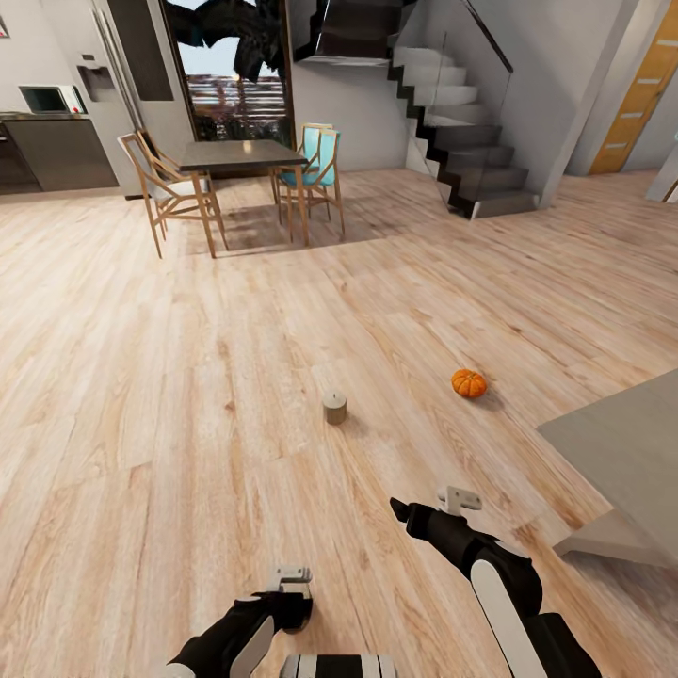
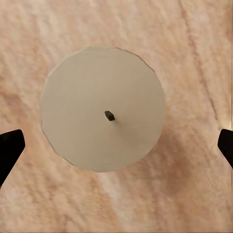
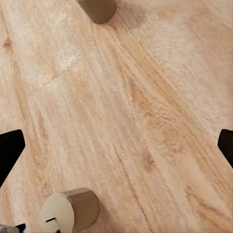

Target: Place each of the two pumpkins and all three candles from the living room inside a cabinet in the living room (use any cabinet), then make sure every cabinet is closed, and position the cauldron so it is next to a table in the living room.

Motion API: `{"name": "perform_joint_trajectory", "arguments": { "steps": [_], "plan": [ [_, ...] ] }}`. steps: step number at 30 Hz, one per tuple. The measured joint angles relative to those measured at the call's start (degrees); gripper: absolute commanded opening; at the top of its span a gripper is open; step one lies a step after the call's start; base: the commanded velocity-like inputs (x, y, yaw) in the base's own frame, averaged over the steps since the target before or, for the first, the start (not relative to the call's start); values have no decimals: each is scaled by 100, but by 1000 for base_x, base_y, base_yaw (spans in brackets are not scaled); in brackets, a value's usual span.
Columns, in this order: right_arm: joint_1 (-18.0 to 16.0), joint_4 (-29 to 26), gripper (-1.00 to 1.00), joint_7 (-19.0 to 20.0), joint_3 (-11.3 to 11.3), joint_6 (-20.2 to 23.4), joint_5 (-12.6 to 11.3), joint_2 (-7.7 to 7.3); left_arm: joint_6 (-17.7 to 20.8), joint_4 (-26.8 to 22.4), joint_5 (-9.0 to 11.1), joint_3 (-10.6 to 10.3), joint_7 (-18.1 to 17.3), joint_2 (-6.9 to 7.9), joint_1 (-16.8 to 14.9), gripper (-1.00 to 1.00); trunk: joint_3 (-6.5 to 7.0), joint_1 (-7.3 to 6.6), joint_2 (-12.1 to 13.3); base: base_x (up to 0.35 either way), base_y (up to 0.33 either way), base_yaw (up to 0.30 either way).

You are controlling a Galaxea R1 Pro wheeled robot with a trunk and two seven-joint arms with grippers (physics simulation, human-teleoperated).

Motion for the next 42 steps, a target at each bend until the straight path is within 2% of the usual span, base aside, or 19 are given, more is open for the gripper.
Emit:
{"name": "perform_joint_trajectory", "arguments": {
  "steps": [3,10,17,21,30,42],
  "plan": [
    [0,0,100,0,0,0,0,0,-41,-166,-4,-1,9,0,-4,100,0,0,0,0,0,0],
    [0,-1,100,2,0,1,-1,1,-74,-279,-3,3,7,75,-30,100,-154,18,-9,0,0,0],
    [1,-21,100,8,7,-18,-1,0,-218,-283,-1,4,2,149,-63,100,-155,18,-9,0,0,0],
    [130,-7,100,138,-104,26,3,-40,-346,-310,20,11,-25,170,-58,100,-155,18,-9,0,0,0],
    [136,-7,100,428,-105,25,3,-40,-630,-309,22,11,-24,169,-58,100,-155,18,-9,0,0,0],
    [136,-7,100,798,-102,21,-9,-40,-631,-309,22,11,-24,169,-58,100,-155,18,-9,0,0,0]
  ]
}}
